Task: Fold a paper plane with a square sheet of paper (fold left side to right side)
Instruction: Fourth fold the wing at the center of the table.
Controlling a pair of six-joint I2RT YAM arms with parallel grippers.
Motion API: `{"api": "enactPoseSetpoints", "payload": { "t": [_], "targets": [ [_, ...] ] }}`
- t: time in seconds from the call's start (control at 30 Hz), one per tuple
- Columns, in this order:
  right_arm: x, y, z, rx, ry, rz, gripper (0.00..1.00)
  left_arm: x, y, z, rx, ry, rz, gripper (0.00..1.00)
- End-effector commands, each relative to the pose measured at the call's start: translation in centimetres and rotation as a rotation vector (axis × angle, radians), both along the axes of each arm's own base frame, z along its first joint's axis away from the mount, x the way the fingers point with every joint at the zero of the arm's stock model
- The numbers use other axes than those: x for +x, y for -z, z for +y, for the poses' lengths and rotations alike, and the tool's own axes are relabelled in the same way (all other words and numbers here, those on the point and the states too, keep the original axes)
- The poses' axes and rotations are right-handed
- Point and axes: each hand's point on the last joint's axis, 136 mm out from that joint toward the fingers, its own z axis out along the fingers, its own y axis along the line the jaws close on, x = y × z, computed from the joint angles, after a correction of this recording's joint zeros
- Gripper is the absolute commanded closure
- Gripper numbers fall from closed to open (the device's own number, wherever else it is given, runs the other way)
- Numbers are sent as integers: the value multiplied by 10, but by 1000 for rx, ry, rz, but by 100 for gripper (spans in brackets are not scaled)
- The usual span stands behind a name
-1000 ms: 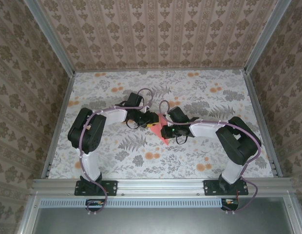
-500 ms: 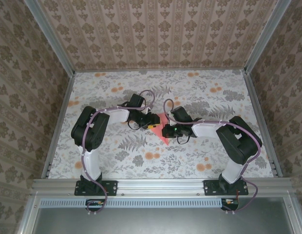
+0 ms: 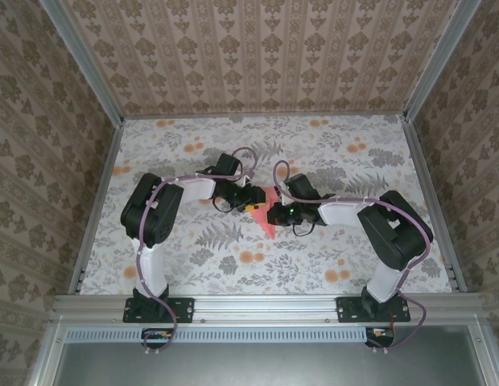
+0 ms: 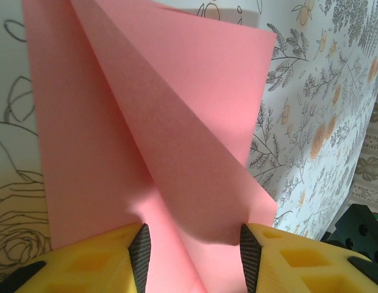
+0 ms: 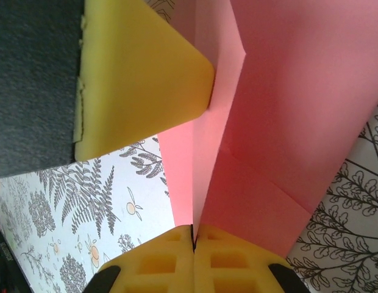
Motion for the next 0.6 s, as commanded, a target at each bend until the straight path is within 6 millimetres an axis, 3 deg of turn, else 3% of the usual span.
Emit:
{"api": "enactPoseSetpoints", "payload": {
  "t": [0.0, 0.23, 0.57],
  "targets": [
    [-3, 8, -1, 9, 3, 35, 96, -4, 16, 4, 59, -4, 35, 54],
    [-1, 0, 0, 21, 3, 18, 88, -6, 21, 7, 81, -5, 53, 53],
    [13, -35, -14, 86, 44, -36, 68, -7, 20, 8, 86, -3, 60, 53]
  ]
}}
